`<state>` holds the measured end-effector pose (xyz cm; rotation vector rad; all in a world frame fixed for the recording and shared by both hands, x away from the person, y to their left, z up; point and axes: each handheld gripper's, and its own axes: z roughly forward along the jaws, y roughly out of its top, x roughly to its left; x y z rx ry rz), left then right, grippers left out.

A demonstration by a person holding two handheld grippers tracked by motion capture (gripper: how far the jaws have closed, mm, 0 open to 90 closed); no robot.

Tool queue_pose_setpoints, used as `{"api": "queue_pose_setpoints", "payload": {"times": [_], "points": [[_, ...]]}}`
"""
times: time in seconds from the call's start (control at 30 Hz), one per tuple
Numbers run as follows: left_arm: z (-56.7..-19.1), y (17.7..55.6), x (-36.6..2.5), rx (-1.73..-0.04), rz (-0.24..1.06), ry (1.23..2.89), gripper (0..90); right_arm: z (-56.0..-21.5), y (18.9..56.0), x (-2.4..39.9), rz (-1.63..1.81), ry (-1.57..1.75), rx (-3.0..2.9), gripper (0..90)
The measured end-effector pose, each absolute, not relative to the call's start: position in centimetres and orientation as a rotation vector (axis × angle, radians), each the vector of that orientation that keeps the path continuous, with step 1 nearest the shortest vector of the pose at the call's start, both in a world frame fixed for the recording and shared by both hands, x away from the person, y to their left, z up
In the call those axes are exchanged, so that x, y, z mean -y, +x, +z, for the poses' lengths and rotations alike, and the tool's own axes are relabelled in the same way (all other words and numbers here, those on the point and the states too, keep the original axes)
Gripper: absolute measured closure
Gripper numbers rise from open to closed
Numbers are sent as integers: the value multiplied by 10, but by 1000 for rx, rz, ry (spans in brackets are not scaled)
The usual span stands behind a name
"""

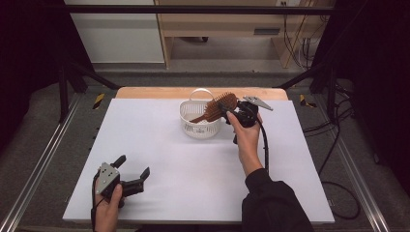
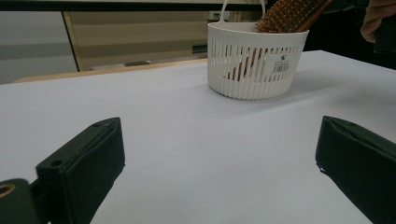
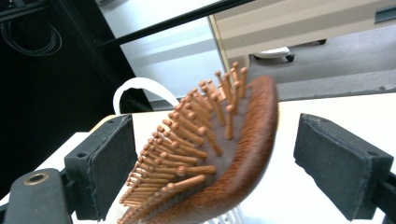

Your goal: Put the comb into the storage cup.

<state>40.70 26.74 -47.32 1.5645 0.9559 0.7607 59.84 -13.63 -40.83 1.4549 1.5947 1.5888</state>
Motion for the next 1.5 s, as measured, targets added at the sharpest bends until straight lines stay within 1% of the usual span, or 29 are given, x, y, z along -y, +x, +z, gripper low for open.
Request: {"api": "queue_pose_setpoints", "payload": {"times": [0.3, 0.37, 0.47, 0.9, 1.3, 1.5], "points": [[-474, 407, -267, -961, 765, 1568, 14, -398, 591, 150, 1572, 1433, -1599, 138], [-474, 407, -266, -962, 766, 1567, 15, -397, 589, 154, 1578, 1388, -1630, 112], [-474, 407, -267, -965, 767, 1567, 14, -394, 586, 159, 1581, 1381, -1634, 112], [-474, 408, -268, -954, 773, 1573, 14, -383, 578, 183, 1560, 1343, -1608, 131], [-473, 406, -269, -960, 771, 1559, 14, -372, 569, 186, 1507, 1255, -1596, 62], [-473, 407, -269, -958, 772, 1564, 14, -371, 564, 190, 1494, 1214, -1594, 56]]}}
